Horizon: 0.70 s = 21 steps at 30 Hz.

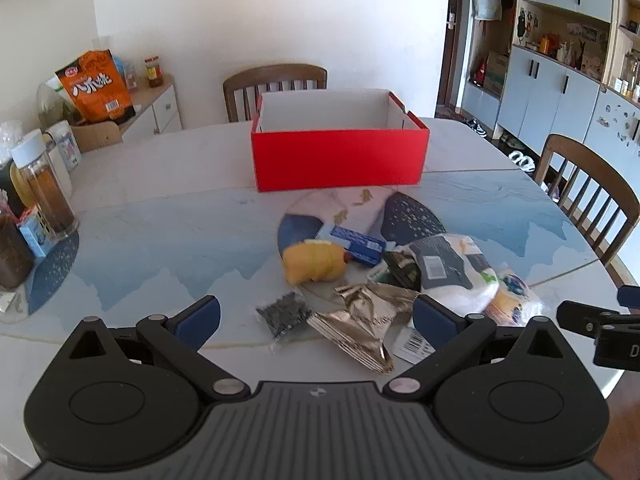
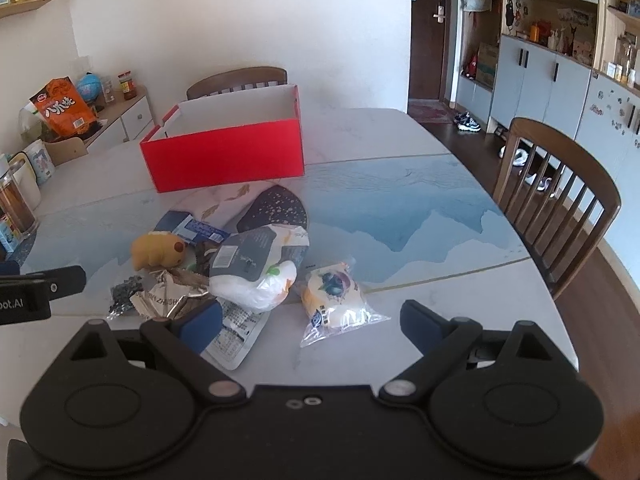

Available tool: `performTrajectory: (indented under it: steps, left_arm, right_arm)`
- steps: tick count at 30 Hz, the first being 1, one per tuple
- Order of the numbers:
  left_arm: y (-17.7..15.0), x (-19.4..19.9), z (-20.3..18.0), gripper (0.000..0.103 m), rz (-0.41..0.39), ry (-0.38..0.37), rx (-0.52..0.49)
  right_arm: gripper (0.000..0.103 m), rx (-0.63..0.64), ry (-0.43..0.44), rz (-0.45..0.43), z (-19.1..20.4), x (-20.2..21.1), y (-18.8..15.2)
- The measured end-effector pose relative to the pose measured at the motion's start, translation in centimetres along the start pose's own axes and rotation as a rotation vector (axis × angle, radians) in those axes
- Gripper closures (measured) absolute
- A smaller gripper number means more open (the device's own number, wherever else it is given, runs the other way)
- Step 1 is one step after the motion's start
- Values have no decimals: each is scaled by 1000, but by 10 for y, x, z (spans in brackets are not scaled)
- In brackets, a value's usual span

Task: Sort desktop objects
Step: 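Move left tool toward yellow toy while right tool approaches grey-white snack bag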

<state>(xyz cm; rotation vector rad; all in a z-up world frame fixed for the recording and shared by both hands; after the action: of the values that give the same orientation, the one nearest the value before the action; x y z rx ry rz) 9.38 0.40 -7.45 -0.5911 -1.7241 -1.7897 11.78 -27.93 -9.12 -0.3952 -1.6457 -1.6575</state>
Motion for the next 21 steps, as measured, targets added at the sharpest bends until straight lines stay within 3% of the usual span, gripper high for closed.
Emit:
performTrajectory:
  steps: [7,21]
  left_arm:
    - [4,-20,6,0,7,-49,9]
    - [25,-66,21,0,-1,-157,-95]
  right_arm:
    - [7,-25,-25,-13,1,-8,8]
    - [8,-45,-70,-39,17,-32,23]
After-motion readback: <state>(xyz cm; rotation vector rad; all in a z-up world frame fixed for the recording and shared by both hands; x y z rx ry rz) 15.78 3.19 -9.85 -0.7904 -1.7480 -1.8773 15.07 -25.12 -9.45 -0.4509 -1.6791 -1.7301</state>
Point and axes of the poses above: each gripper's, at about its wrist camera, not at the fingertips, and x roughly against the way its jaws point, z to its left, y to its top, the point moved 10 cm from there along -x, roughly the way its jaws point, and after that the axes turned 4 degrees about y, right-handed, at the moved point
